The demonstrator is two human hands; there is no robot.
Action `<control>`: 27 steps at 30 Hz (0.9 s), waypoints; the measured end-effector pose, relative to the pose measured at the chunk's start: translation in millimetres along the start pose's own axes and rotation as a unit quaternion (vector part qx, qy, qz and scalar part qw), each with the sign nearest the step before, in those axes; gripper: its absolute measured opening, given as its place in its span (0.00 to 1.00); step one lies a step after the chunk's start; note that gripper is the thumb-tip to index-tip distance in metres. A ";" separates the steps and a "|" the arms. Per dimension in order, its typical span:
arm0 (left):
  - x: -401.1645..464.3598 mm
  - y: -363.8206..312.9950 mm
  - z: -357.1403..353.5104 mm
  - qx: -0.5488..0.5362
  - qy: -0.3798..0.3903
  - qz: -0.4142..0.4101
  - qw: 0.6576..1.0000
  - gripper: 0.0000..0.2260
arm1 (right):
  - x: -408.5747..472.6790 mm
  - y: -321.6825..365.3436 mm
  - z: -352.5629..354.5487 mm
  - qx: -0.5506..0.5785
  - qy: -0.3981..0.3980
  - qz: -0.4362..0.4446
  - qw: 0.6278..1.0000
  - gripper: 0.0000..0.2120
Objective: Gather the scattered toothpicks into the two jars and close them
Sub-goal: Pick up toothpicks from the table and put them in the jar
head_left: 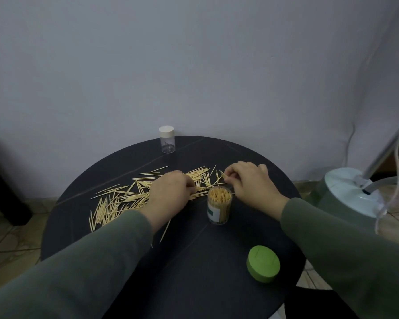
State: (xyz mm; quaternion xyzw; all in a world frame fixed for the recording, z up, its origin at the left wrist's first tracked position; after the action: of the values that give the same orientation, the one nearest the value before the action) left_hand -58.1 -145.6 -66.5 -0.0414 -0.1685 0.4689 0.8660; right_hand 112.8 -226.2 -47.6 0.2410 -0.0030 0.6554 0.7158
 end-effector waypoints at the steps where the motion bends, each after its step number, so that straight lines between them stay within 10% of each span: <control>1: 0.1 -1.1 1.2 -0.033 -0.009 0.007 0.999 0.07 | -0.8 0.6 2.4 0.019 -0.009 0.001 1.000 0.04; 11: -9.0 -28.7 34.8 -0.535 -0.042 0.025 0.844 0.04 | -7.5 14.4 19.9 0.379 0.027 0.026 0.925 0.06; 27: -22.3 -38.1 19.9 -0.393 -0.029 -0.068 0.916 0.10 | -15.1 -6.0 3.4 0.314 0.141 -0.017 0.939 0.04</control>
State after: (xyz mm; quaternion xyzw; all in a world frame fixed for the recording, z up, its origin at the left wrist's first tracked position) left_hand -45.5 -186.9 -44.6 -0.3533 -0.3666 0.3055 0.8046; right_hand 117.3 -241.6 -51.5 0.3583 0.3078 0.6383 0.6078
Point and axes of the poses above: each hand's wrist, its own x-axis towards the middle knuckle, its own z-axis out of the back of the hand, y = z × x, the point moved 3 cm from there along x, towards the middle knuckle, and after that the axes turned 1 degree about z, right-handed, at the moved point
